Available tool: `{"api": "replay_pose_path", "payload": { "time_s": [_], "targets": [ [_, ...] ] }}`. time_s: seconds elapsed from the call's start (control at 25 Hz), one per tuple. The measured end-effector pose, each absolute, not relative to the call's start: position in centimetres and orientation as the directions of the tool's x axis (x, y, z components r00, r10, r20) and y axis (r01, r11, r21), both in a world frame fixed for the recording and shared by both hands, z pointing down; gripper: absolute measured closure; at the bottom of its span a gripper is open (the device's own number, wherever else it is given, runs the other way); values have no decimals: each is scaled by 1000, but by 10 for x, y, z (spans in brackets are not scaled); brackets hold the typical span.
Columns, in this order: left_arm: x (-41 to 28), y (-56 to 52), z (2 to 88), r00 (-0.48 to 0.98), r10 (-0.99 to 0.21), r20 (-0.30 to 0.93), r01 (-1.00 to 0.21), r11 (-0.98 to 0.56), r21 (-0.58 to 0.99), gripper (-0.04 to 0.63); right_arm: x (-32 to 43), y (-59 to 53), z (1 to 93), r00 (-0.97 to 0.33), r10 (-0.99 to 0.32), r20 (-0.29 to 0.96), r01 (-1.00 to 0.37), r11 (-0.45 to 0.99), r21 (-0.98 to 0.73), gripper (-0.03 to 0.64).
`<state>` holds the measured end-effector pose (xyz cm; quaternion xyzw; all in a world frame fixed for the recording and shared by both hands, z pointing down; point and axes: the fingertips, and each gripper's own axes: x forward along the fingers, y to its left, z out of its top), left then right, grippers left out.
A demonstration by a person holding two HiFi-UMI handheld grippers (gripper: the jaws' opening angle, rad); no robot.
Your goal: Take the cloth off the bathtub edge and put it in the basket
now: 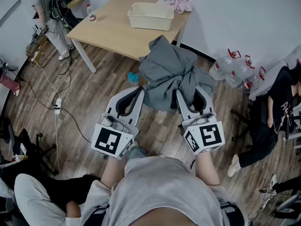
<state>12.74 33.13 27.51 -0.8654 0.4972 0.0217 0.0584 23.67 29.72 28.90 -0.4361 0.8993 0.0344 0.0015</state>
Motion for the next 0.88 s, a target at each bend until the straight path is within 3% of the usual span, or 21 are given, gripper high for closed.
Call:
{"api": "replay_pose_path", "payload": {
  "time_s": [0.88],
  "targets": [
    [58, 275, 280, 544, -834, -86, -839, -542, -51, 600, 168, 251, 291, -586, -810, -31, -809, 583, 67, 459]
  ]
}}
